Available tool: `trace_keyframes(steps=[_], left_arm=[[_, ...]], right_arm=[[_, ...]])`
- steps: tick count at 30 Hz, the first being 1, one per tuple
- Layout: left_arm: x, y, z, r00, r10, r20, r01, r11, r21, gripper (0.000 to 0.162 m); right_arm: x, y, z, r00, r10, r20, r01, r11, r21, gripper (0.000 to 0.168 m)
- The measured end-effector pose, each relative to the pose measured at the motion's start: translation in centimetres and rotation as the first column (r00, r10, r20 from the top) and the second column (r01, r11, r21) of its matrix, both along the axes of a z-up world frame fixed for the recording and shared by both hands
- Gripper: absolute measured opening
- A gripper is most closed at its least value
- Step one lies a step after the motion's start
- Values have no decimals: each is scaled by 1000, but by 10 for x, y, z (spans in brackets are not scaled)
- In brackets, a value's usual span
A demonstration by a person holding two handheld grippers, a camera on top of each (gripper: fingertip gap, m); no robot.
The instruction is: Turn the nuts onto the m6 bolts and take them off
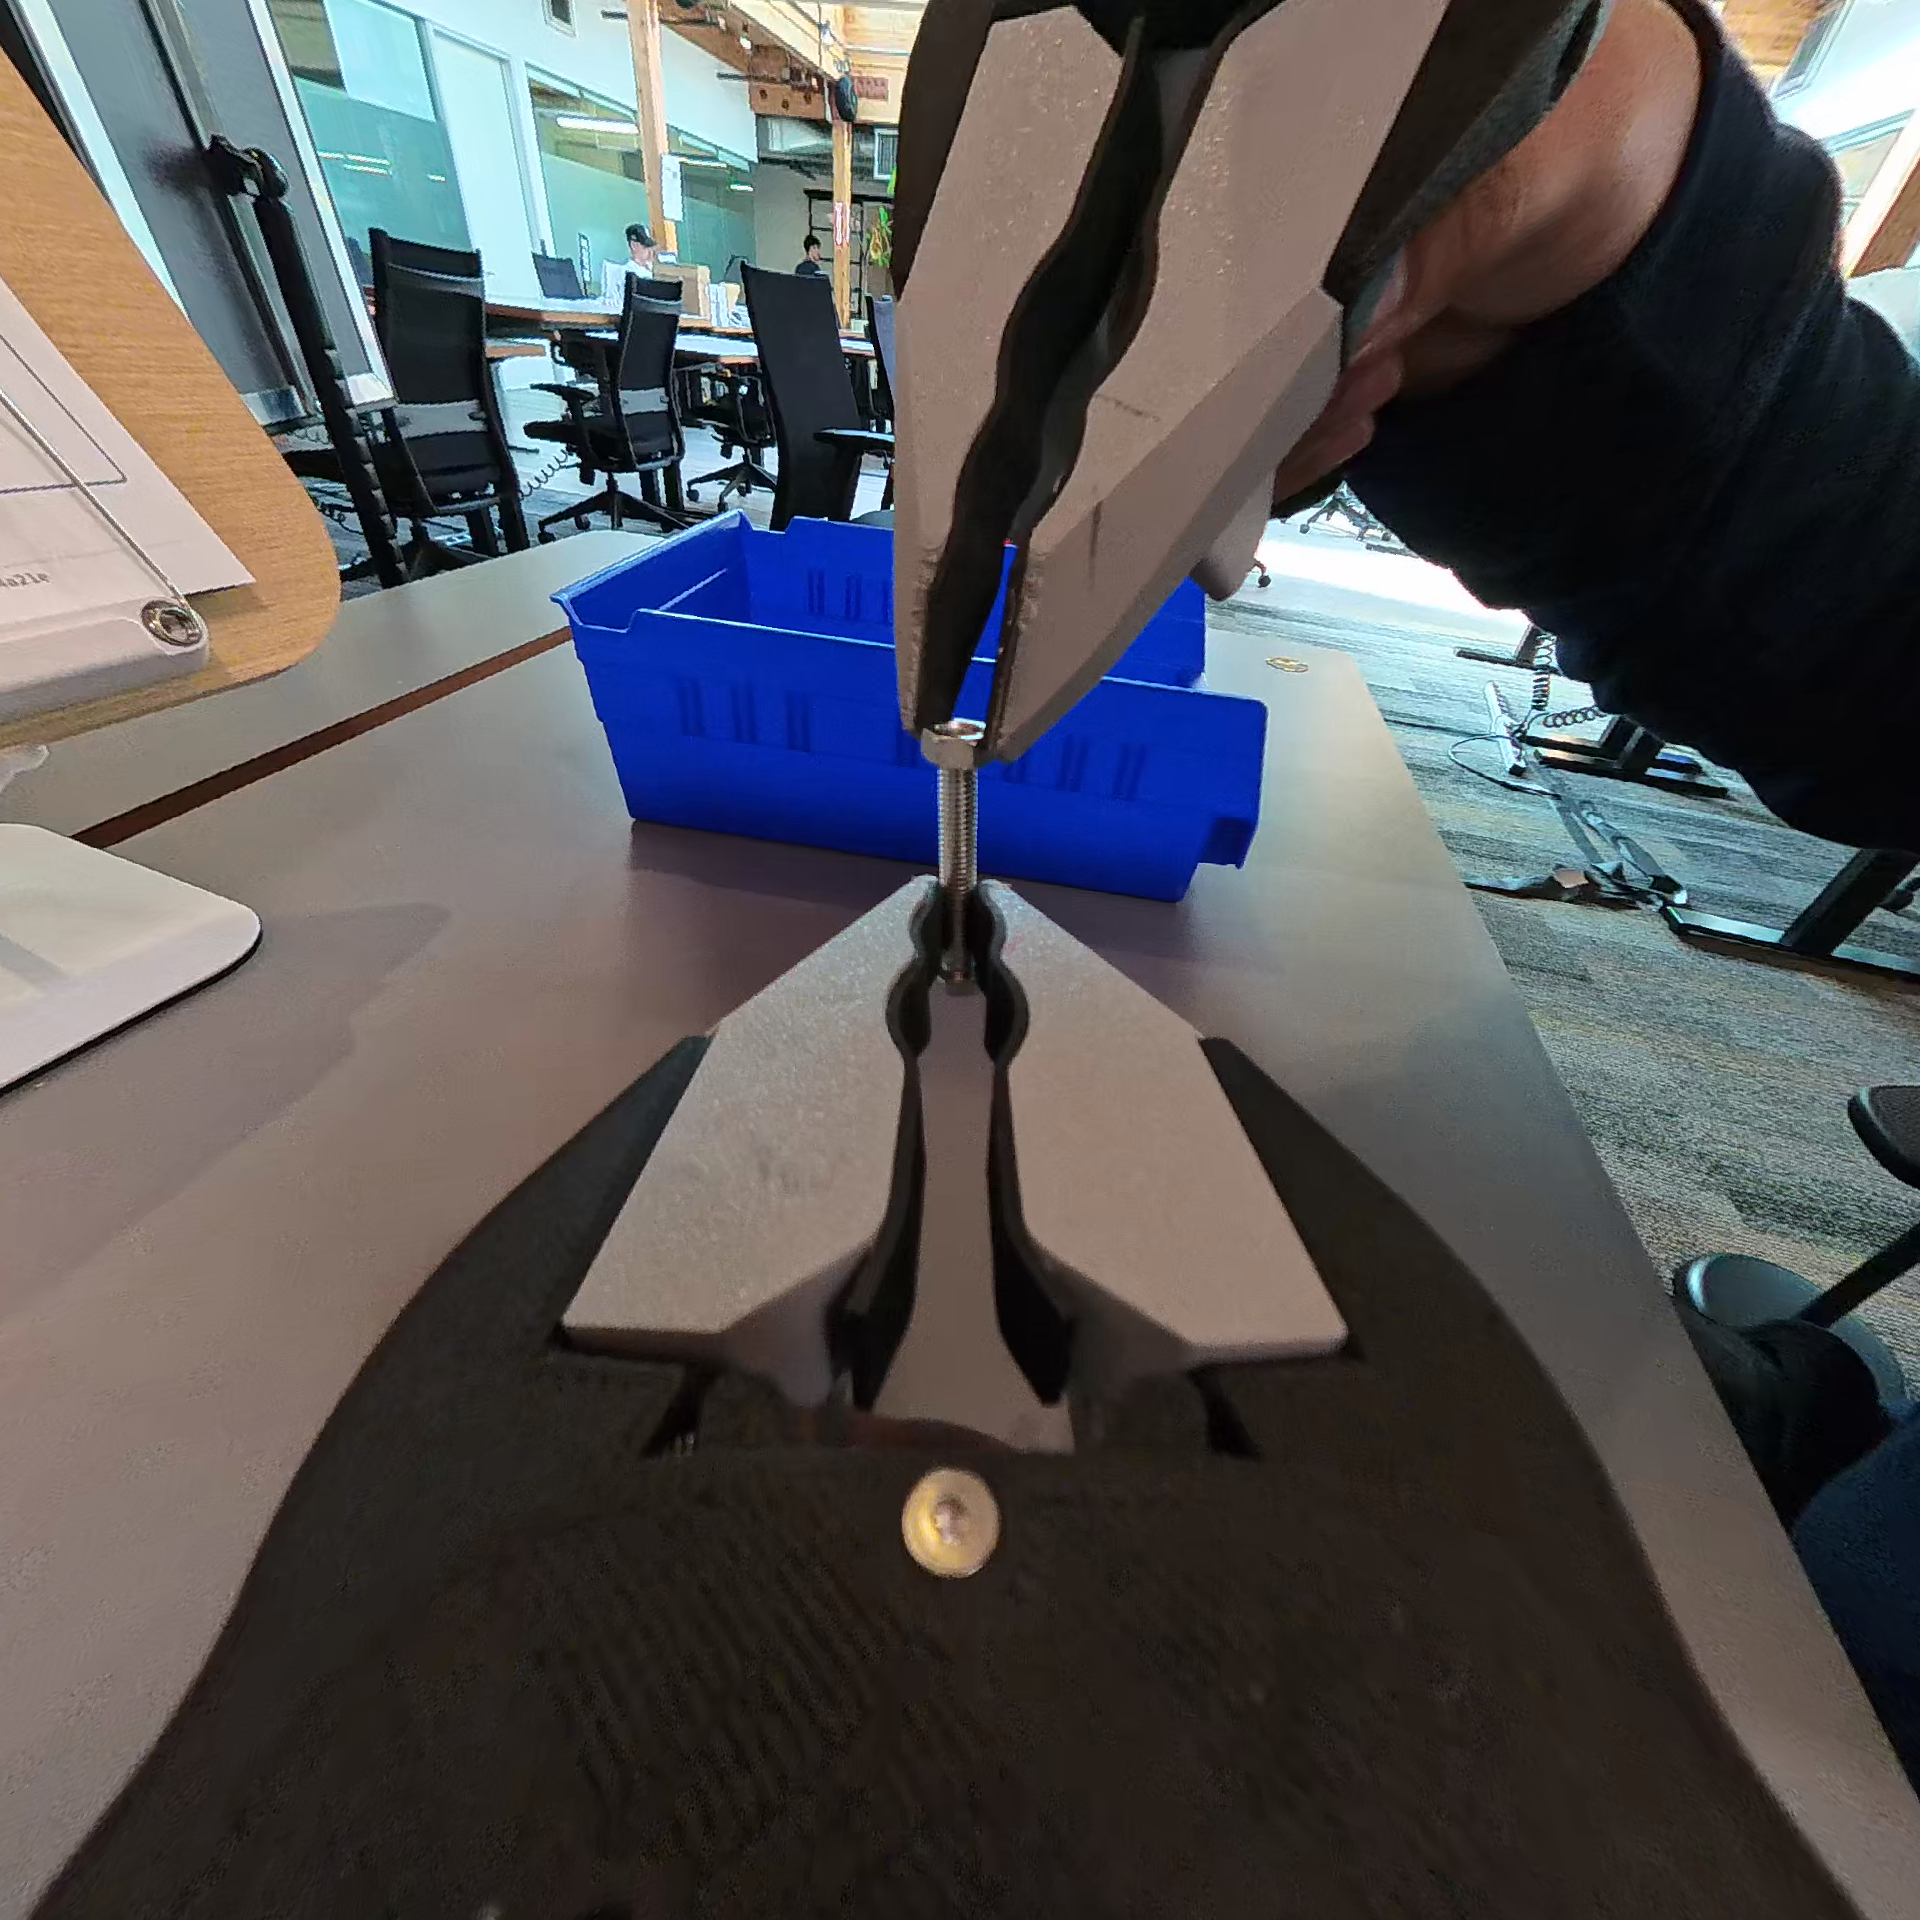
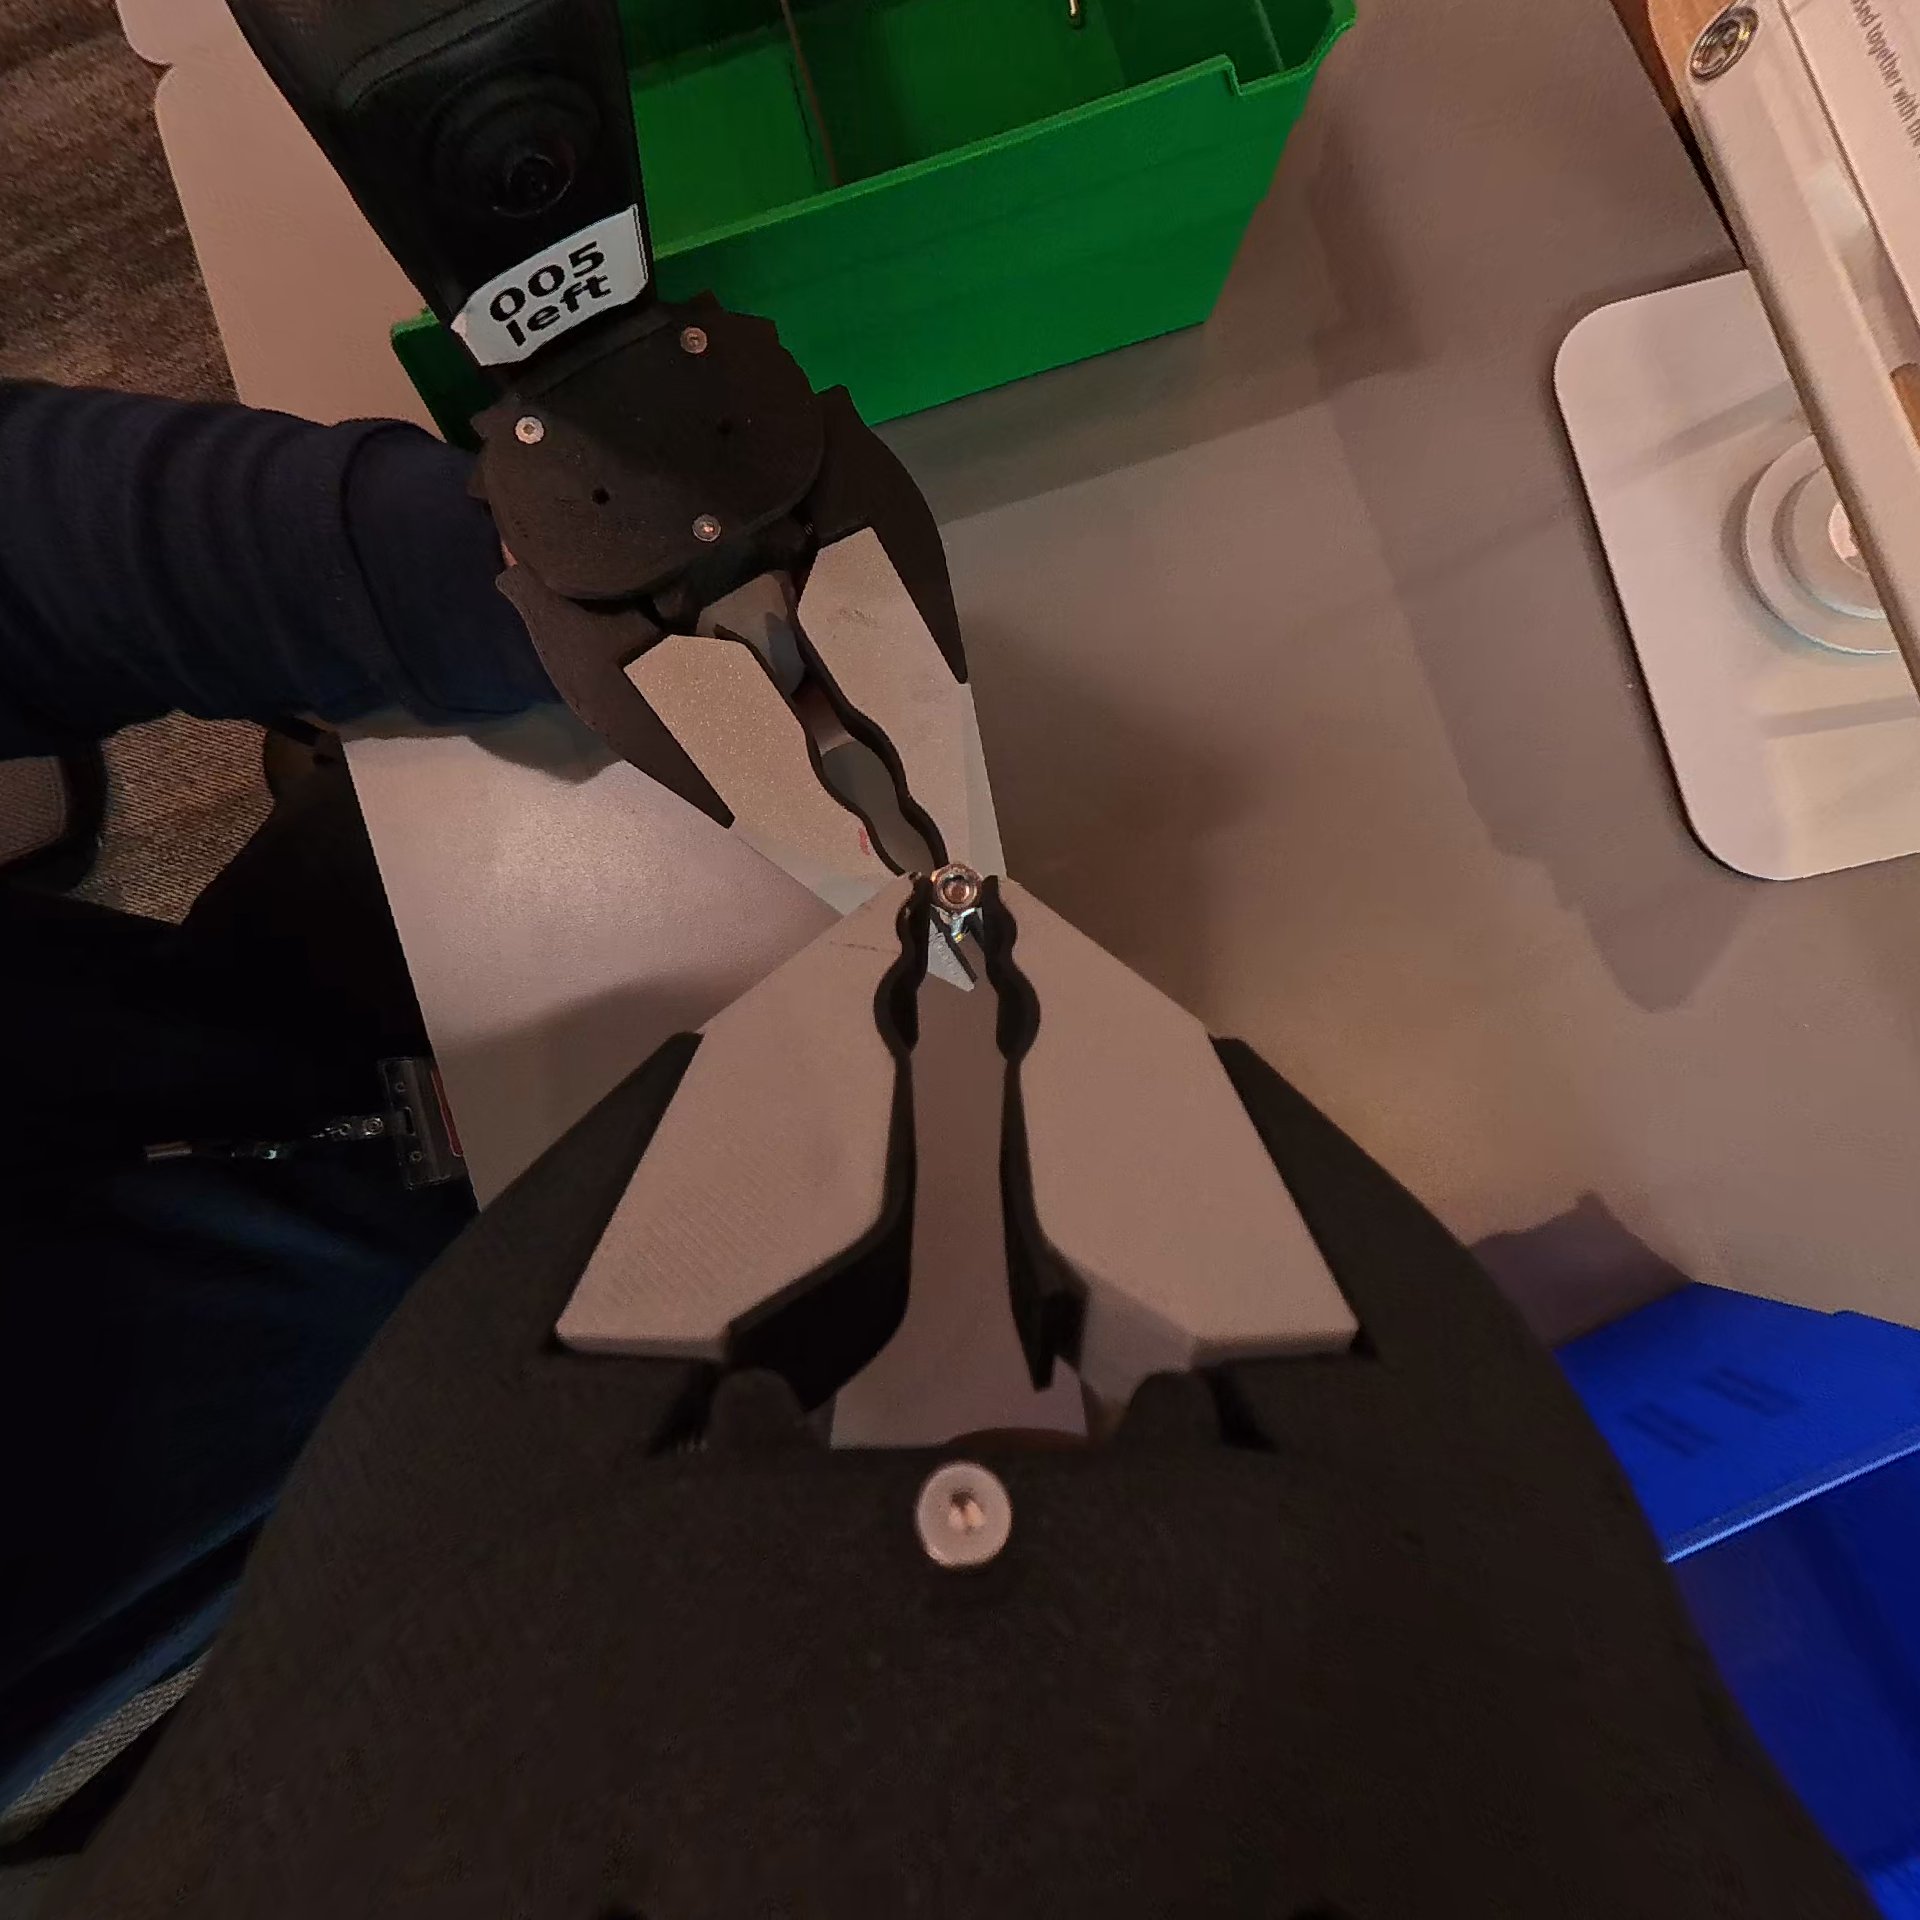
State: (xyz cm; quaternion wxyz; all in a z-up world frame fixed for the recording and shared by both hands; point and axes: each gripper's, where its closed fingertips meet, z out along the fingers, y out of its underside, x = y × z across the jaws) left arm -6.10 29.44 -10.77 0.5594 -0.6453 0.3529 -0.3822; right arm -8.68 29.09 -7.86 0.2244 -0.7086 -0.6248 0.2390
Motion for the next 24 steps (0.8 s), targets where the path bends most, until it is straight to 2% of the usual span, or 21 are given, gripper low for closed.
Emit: trace_keyframes(steps=[14,24], left_arm=[[0,0,0,1000,-2,4,2,1000,-5,2],[-1,1,0,1000,1,10,-1,1000,-6,2]], right_arm=[[0,0,0,1000,2,-18,-2,1000,-18,7],[2,2,7,994,-17,-112,13,999,-33,18]])
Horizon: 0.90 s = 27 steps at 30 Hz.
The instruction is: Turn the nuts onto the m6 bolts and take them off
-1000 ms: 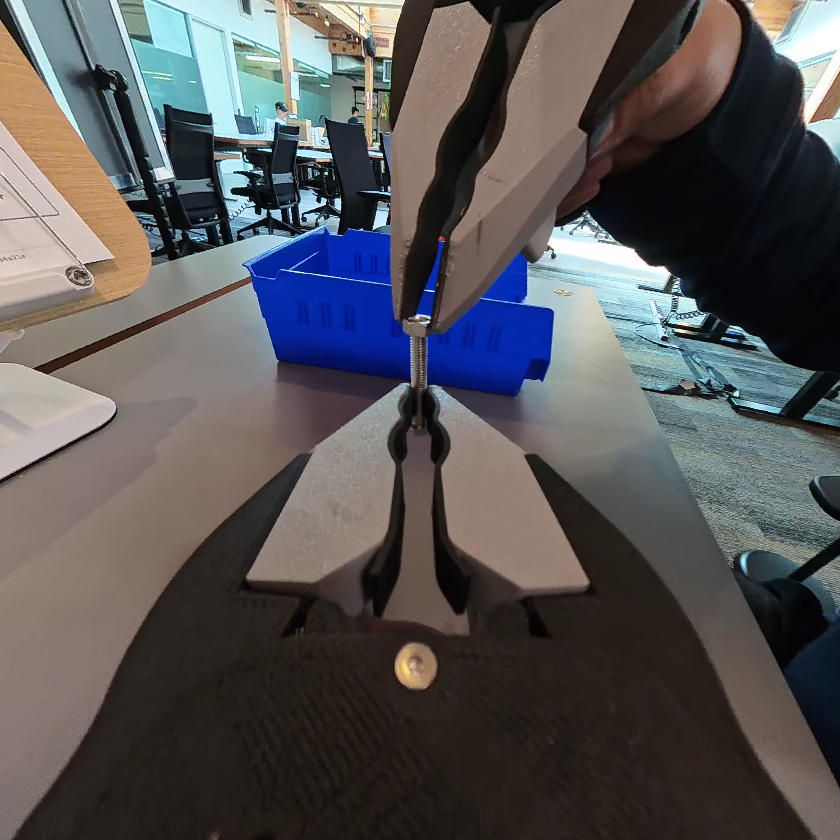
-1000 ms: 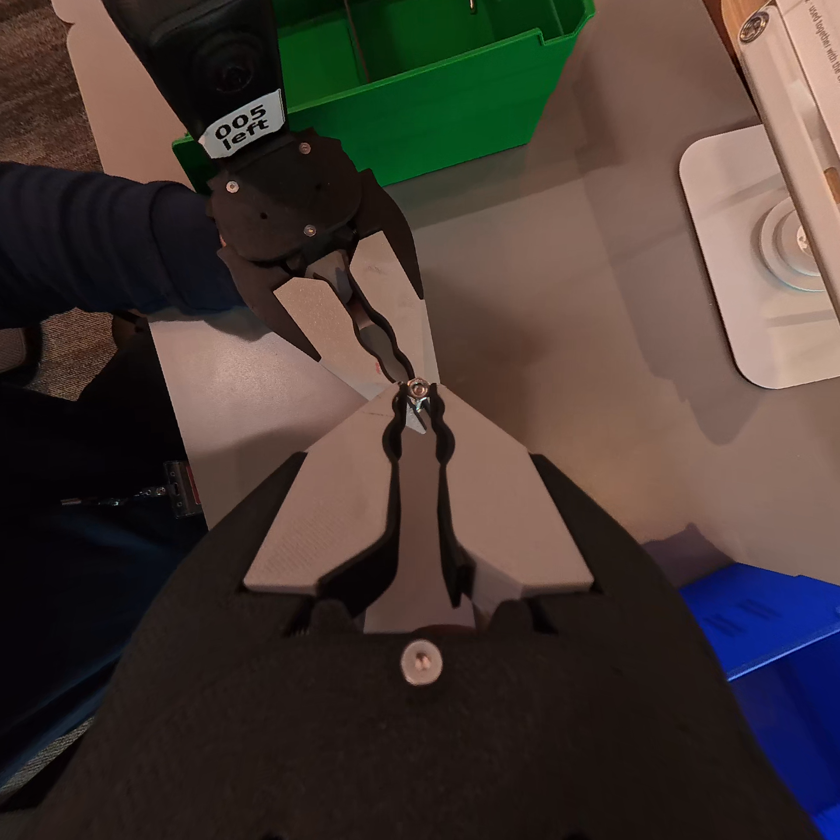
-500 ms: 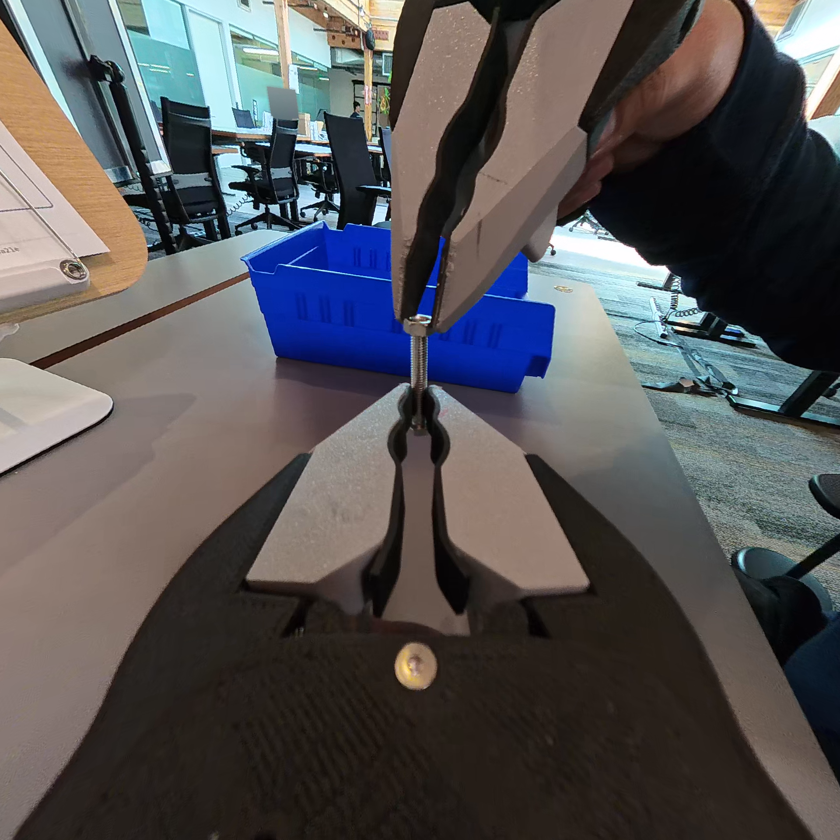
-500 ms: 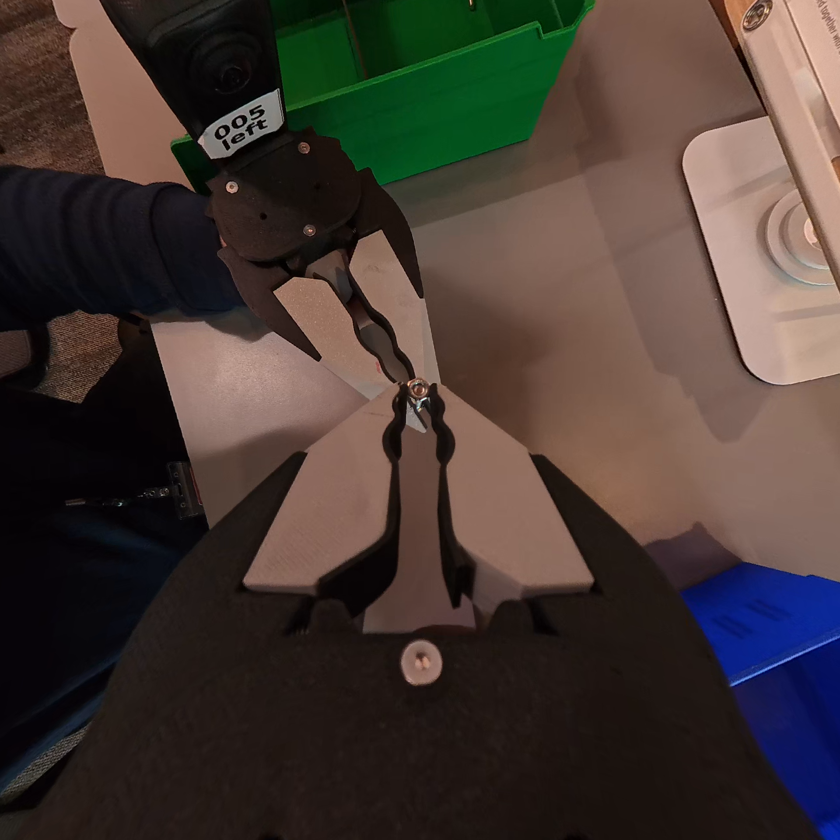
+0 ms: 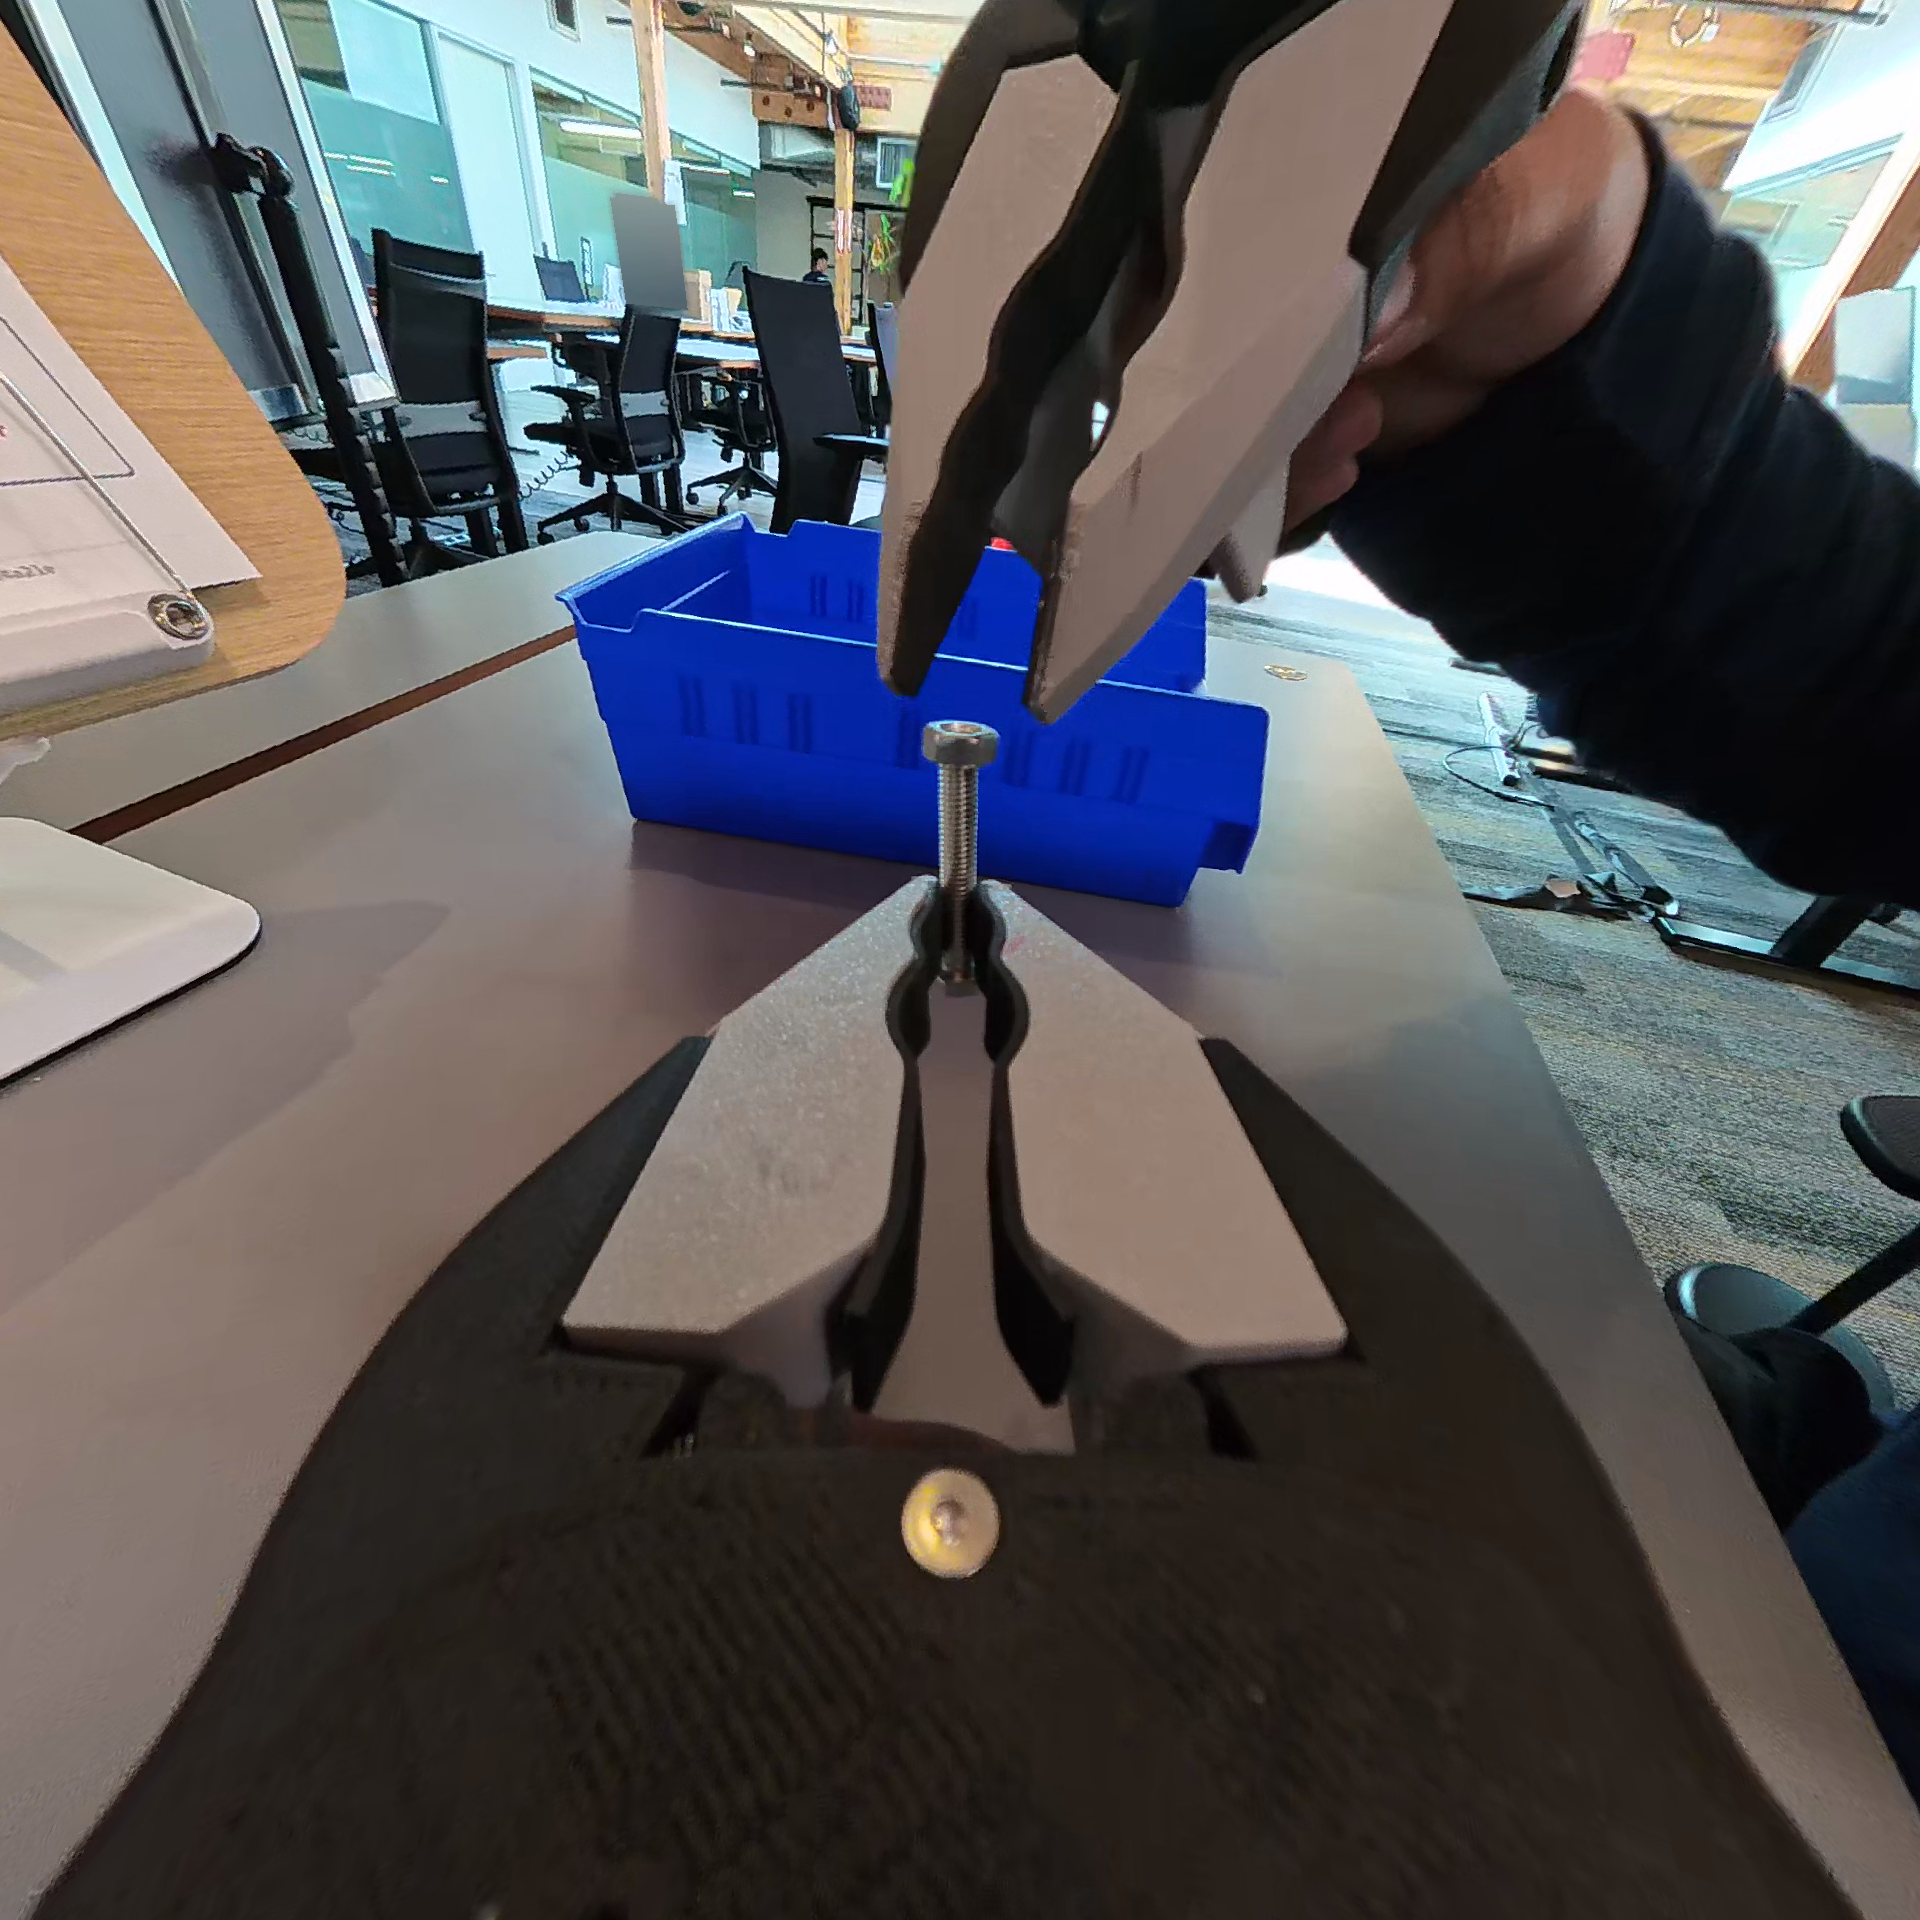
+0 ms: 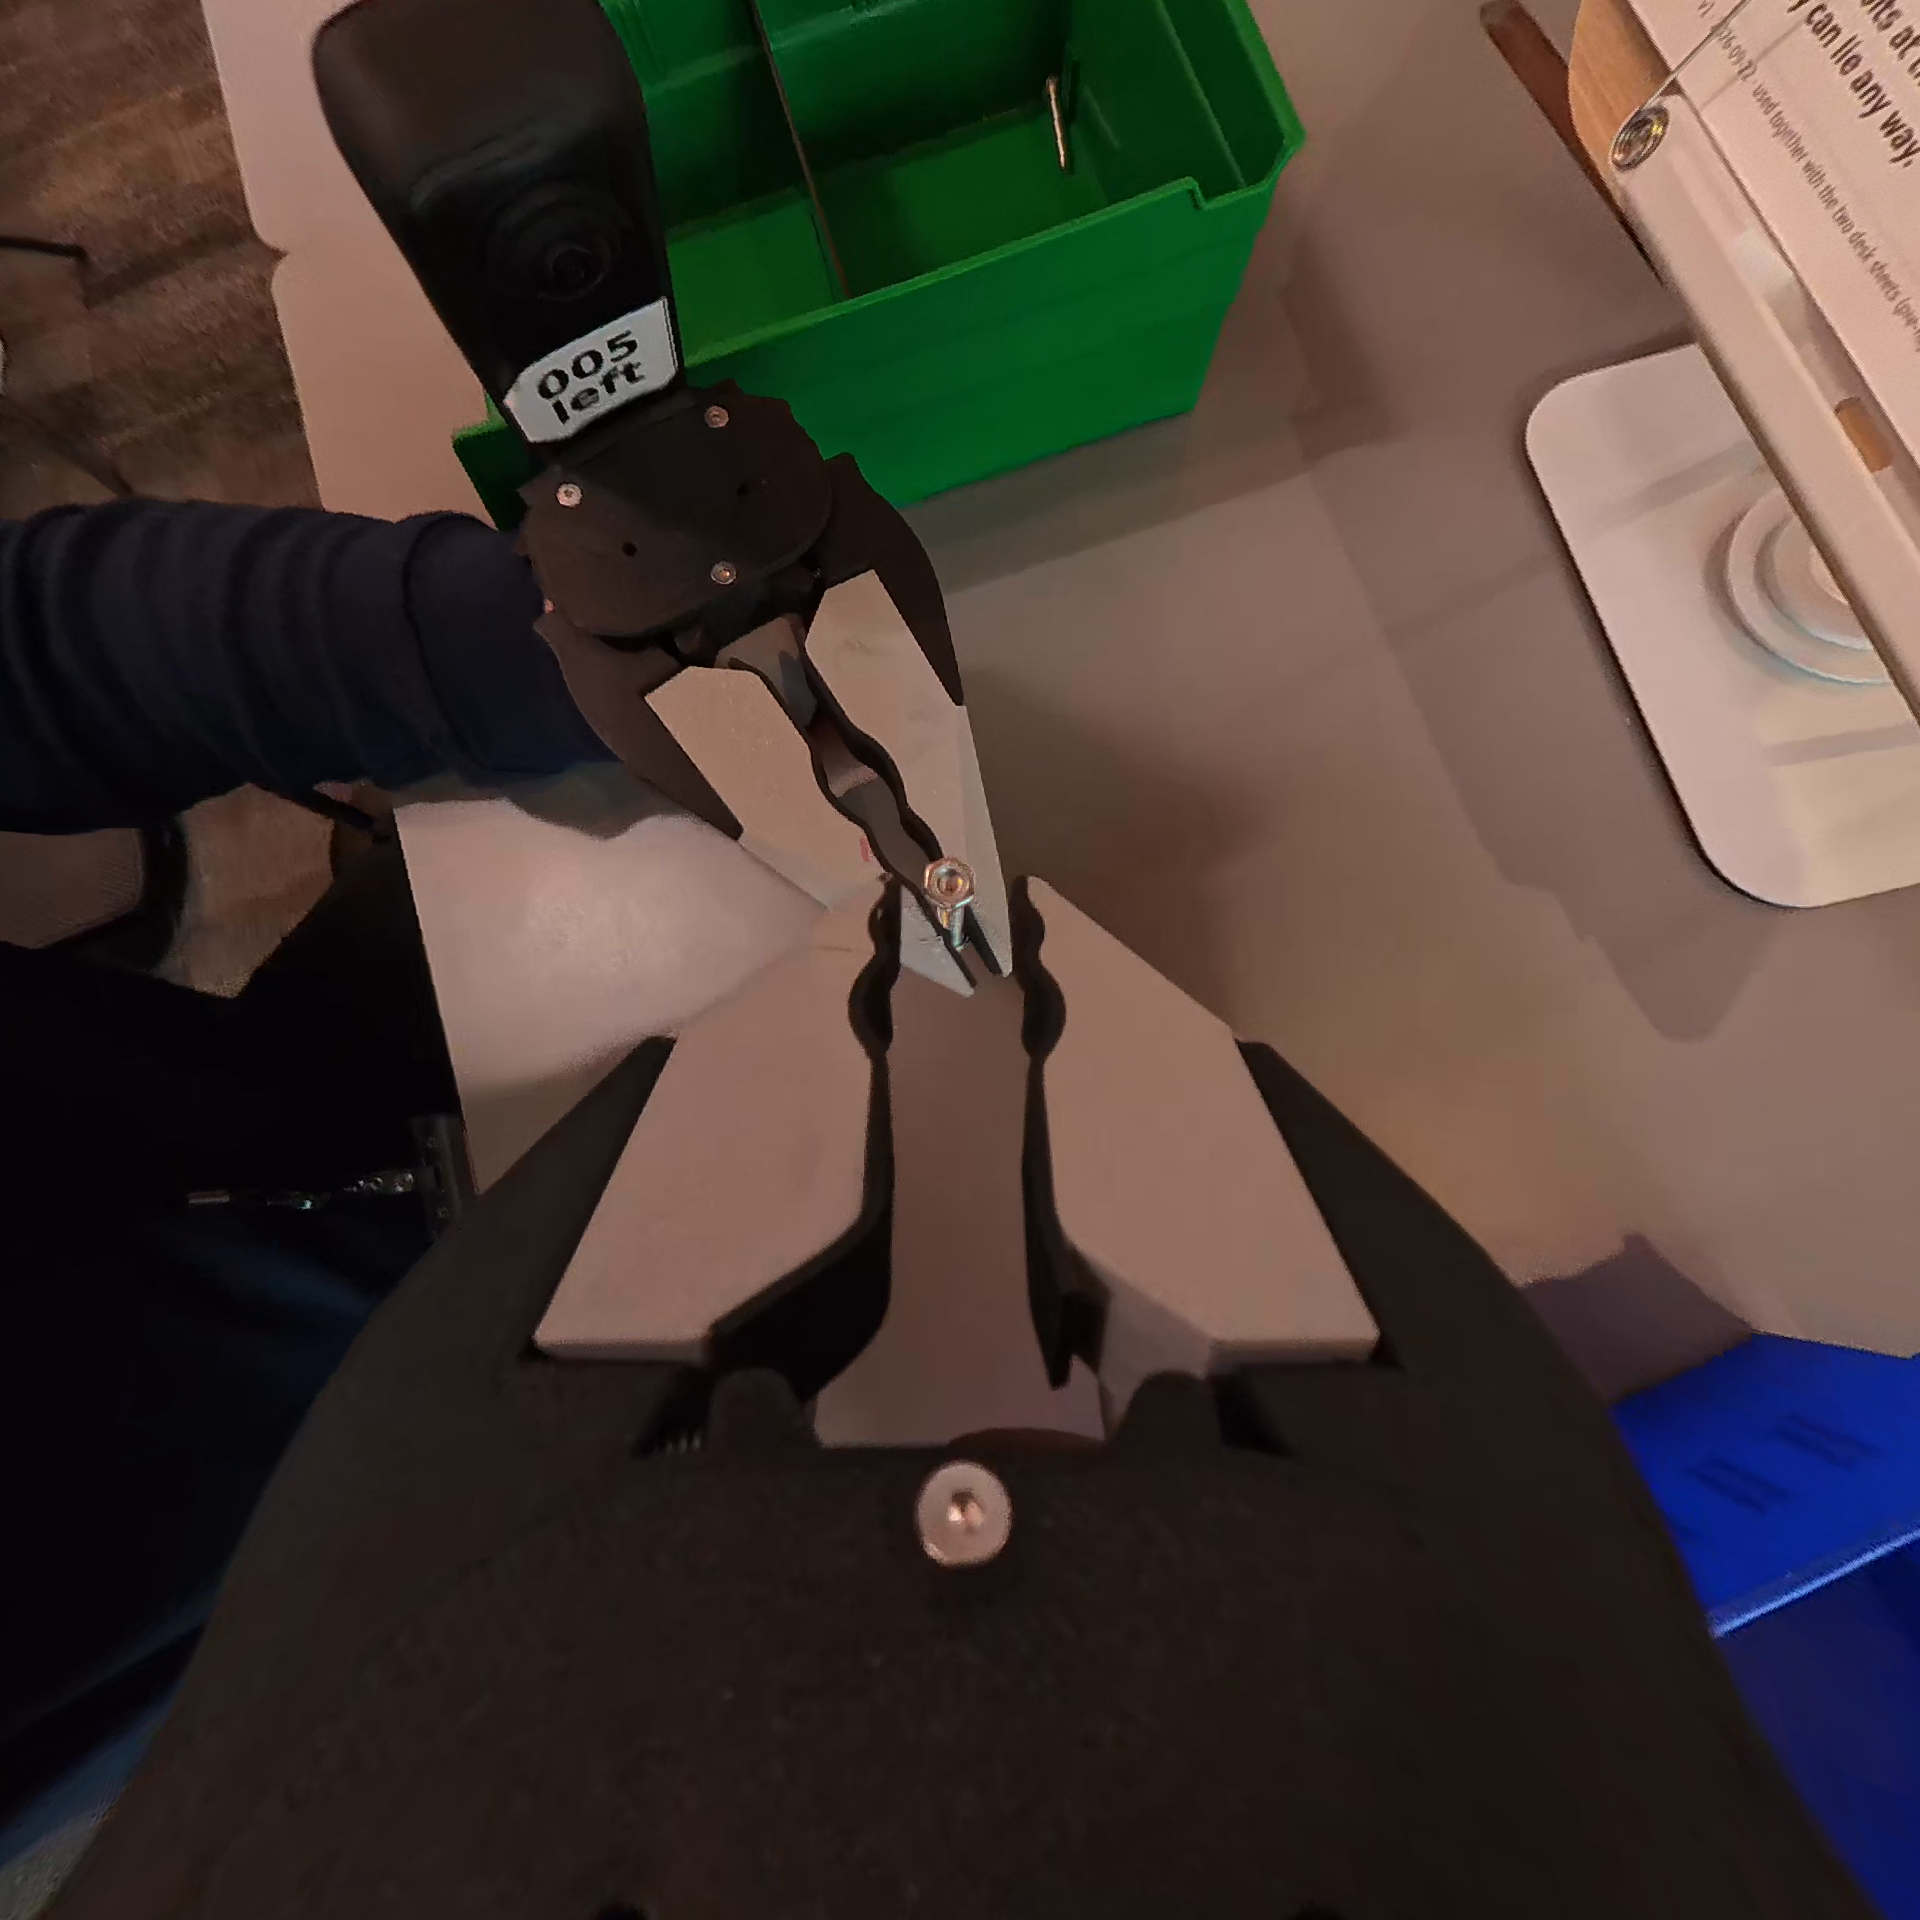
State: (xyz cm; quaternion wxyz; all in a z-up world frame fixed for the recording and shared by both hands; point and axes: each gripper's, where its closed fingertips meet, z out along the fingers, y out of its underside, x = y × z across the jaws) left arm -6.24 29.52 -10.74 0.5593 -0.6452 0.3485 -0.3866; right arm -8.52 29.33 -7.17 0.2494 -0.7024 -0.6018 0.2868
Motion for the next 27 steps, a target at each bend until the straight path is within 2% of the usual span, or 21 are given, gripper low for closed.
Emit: trace_keyframes(steps=[5,12,17,21,27], left_arm=[[-3,1,4,1000,7,25,-7,1000,-3,2],[-4,1,5,998,-5,60,6,1000,-22,2],[-1,0,0,998,-24,55,26,999,-41,2],[1,-5,3,995,-55,79,58,998,-31,2],[7,-17,11,988,-119,97,120,993,-6,2]], right_arm=[[0,-3,11,972,-44,-231,47,999,11,29],[-2,-9,2,871,-21,-491,71,994,83,38],[2,-8,2,808,11,-589,38,997,70,40],[11,-5,-4,795,6,-606,34,998,54,42],[19,-21,7,762,83,-642,-34,995,89,36]])
